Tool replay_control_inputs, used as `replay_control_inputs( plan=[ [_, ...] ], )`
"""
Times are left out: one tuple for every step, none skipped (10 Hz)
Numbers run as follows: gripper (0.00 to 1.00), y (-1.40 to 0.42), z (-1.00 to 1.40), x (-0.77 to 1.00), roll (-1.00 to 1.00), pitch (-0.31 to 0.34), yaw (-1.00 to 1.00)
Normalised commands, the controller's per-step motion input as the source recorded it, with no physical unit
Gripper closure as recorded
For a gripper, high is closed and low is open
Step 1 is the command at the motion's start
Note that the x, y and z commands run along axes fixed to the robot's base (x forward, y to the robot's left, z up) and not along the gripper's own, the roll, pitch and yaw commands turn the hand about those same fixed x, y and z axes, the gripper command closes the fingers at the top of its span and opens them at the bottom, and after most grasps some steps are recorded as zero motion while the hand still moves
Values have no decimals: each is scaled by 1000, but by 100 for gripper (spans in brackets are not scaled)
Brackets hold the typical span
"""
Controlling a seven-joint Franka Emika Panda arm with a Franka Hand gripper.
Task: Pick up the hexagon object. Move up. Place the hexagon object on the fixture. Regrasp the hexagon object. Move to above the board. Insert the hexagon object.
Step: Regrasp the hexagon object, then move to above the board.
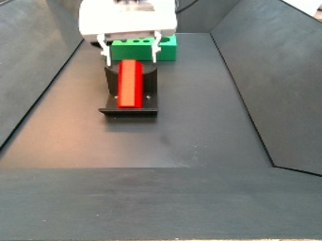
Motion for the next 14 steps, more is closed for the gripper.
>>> replay_control_inputs(
  plan=[
    [0, -9, -770, 117, 92, 1, 50],
    [0, -14, -630, 104, 93, 4, 49],
    [0, -15, -447, 96, 92, 10, 50],
    [0, -16, -318, 92, 93, 12, 52],
    [0, -30, -219, 59, 89, 25, 57],
    [0, -51, -178, 30, 95, 17, 51],
    [0, -58, -172, 31, 95, 12, 54],
    [0, -58, -171, 31, 95, 12, 54],
    [100, 0, 0, 0, 0, 0, 0],
    [100, -62, 1000, -46, -199, 31, 206],
    [100, -62, 1000, -49, -200, 31, 195],
    [100, -53, 1000, -49, -171, -1, 163],
    [100, -49, 1000, -50, -125, -38, 130],
    [100, -49, 1000, -54, -82, -66, 99]
  ],
)
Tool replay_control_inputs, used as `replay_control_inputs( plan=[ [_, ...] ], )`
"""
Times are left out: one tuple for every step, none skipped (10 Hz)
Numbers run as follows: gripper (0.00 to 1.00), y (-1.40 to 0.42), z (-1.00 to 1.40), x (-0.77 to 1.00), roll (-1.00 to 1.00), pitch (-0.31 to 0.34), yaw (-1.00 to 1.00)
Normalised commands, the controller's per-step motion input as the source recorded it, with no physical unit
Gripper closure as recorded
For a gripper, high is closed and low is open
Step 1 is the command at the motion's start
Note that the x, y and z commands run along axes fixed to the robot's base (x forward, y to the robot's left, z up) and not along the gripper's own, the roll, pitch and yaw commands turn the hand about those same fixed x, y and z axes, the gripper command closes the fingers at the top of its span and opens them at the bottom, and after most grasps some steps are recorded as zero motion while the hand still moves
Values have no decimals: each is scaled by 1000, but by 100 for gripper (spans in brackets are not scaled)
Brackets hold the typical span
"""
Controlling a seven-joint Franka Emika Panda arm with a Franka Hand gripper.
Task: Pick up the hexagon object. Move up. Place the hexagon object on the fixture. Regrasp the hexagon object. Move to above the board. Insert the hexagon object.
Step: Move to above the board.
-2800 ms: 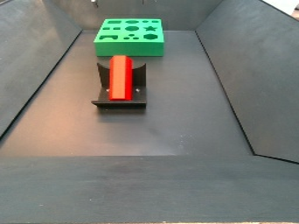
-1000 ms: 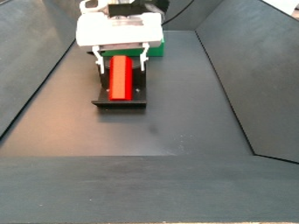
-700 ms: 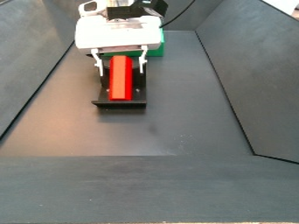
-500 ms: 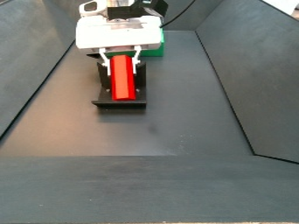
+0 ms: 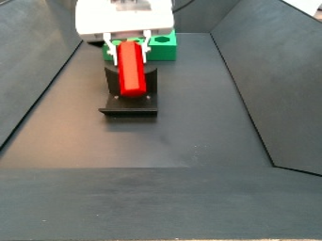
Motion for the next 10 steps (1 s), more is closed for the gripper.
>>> replay_control_inputs(
  plan=[
    [100, -44, 1000, -56, -48, -81, 57],
    [100, -40, 1000, -56, -43, -76, 27],
    [100, -36, 1000, -58, -41, -68, -3],
    [100, -32, 1000, -60, -39, -59, -23],
    [100, -26, 1000, -65, -43, -39, -42],
    [100, -23, 1000, -69, -47, -20, -47],
    [100, -21, 1000, -72, -50, -7, -50],
    [100, -13, 1000, -78, -52, 17, -42],
    [100, -9, 1000, -82, -55, 25, -40],
    [100, -4, 974, -85, -59, 39, -26]
  ],
)
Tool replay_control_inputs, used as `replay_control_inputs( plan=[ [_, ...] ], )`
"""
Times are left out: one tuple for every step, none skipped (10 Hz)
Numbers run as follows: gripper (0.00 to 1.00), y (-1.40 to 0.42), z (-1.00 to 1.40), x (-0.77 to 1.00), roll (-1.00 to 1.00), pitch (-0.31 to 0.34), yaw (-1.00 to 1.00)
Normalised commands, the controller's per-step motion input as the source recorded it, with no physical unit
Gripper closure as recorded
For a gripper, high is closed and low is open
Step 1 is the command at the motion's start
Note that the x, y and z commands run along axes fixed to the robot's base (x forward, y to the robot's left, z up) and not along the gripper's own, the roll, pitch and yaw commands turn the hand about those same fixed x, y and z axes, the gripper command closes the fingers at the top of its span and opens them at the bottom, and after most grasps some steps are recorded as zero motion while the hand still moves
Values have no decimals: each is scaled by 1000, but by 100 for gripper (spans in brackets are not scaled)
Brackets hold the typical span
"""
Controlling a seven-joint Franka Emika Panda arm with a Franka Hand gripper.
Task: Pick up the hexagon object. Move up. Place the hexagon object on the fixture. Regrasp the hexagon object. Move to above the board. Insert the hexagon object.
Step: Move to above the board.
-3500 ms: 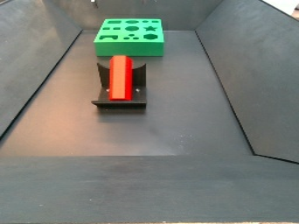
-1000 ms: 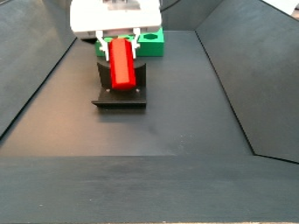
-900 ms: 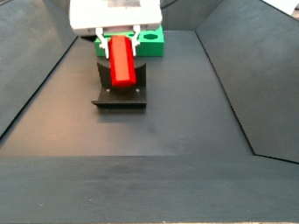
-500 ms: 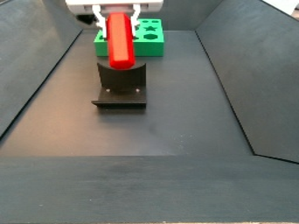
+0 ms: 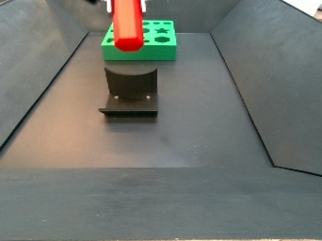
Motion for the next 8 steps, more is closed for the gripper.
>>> replay_control_inputs(
  plan=[
    [100, -3, 823, -74, -61, 47, -16],
    [100, -1, 618, -60, -59, 51, -5],
    [100, 0, 513, -56, -59, 55, 1],
    [100, 0, 309, -44, -59, 59, 11],
    [100, -1000, 404, -473, -1000, -44, -175],
    [100, -1000, 378, -472, -1000, -55, -172],
    [100, -1000, 396, -503, -1000, -58, -175],
    [100, -1000, 393, -527, -1000, -63, -178]
  ],
)
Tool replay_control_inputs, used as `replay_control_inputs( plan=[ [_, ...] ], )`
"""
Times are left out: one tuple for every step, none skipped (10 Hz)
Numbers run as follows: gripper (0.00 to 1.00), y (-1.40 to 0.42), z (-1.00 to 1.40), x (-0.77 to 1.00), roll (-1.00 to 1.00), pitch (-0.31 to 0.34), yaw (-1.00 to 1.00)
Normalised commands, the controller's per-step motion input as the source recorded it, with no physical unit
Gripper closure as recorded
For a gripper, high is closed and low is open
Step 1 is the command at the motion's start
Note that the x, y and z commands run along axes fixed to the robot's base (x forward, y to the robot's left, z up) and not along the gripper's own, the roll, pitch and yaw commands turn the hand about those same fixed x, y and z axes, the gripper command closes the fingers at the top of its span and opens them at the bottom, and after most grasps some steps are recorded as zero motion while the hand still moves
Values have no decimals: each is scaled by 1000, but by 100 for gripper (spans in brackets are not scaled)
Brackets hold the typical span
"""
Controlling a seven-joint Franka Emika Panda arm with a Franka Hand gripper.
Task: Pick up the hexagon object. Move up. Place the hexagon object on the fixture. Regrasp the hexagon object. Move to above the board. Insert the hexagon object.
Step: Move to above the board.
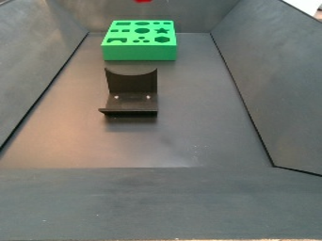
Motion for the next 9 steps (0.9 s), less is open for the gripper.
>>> replay_control_inputs(
  plan=[
    [100, -1000, 405, -556, -1000, -71, -183],
    [100, -1000, 416, -583, -1000, -73, -186],
    [100, -1000, 427, -622, -1000, -74, -186],
    [100, -1000, 438, -667, -1000, -80, -185],
    [100, -807, 387, -631, -1000, -96, -181],
    [100, -473, 253, -469, -1000, -115, -173],
    [100, -176, 116, -301, -1000, -142, -154],
    [100, -69, 72, -238, -895, -159, -125],
    [100, -27, 57, -216, -748, -165, -98]
  ],
)
